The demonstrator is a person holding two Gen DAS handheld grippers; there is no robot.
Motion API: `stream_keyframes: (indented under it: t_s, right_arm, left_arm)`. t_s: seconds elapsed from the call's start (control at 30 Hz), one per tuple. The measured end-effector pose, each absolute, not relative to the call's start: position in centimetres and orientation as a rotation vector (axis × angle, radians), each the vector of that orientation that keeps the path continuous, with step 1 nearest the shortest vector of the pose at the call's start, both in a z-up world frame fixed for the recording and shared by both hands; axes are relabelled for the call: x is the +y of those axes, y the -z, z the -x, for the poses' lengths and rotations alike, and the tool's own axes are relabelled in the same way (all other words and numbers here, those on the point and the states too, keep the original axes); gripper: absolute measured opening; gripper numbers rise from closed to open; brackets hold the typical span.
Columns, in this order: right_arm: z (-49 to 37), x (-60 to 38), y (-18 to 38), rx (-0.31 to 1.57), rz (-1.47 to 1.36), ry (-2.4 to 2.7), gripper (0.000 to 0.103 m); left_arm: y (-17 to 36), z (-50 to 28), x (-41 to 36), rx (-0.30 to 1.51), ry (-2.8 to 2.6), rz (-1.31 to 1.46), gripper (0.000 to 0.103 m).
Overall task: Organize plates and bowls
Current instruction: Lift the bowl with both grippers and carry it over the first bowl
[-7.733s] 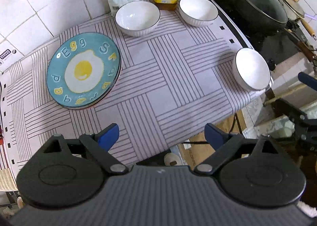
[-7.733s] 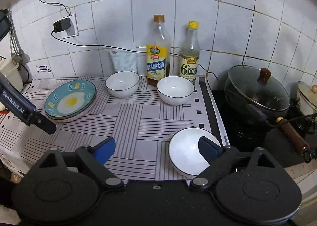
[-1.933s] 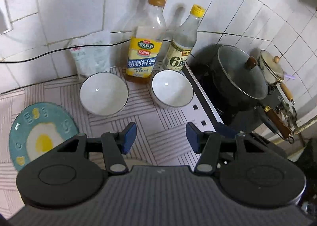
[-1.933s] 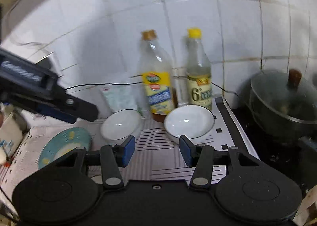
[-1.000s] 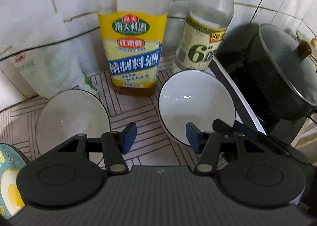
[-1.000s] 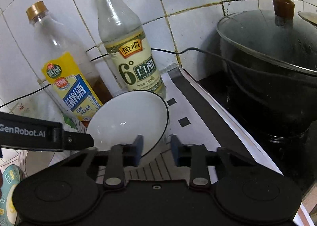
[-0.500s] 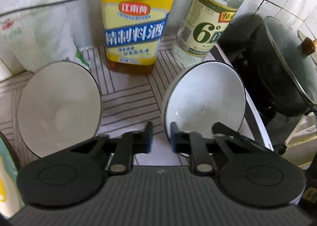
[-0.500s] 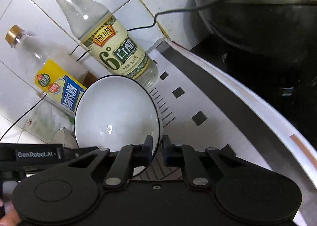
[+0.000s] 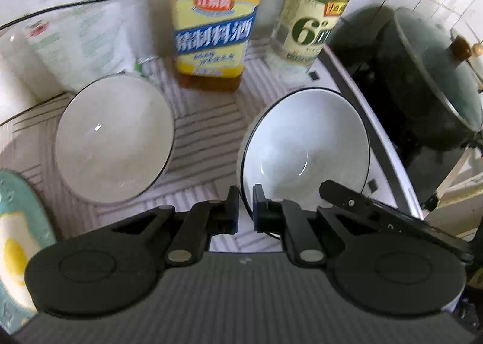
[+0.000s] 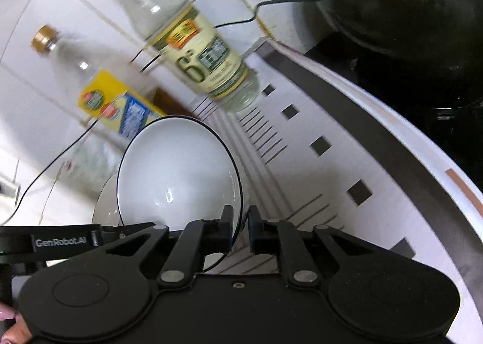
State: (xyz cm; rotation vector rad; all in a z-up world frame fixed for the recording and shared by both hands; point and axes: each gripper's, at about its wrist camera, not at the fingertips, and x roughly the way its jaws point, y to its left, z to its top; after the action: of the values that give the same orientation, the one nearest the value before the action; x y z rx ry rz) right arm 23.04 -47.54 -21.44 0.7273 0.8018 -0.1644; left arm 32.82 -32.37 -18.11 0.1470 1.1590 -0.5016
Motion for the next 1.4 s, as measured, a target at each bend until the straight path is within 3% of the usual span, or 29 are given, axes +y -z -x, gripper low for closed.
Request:
stream_keyframes:
  t_s: [0.73, 0.97, 1.4]
  right_arm:
    - [-16.7, -40.1, 14.3, 0.873, -0.595, 0.055, 0.014]
    - [-14.7, -37.4, 12.0, 0.867, -0.558, 0.043, 0.014]
    - [-13.2, -32.0, 11.1, 0.873, -0.462, 0.052, 0.014]
  left_arm:
    - [12.0, -22.9, -25.1, 1.216, 0.437, -0.138, 0.009]
    - [10.1, -21.0, -20.7, 1.202, 0.444, -0.013, 0.009]
    - [11.9, -18.6, -14.8, 1.247, 0.426, 0.144, 0.010]
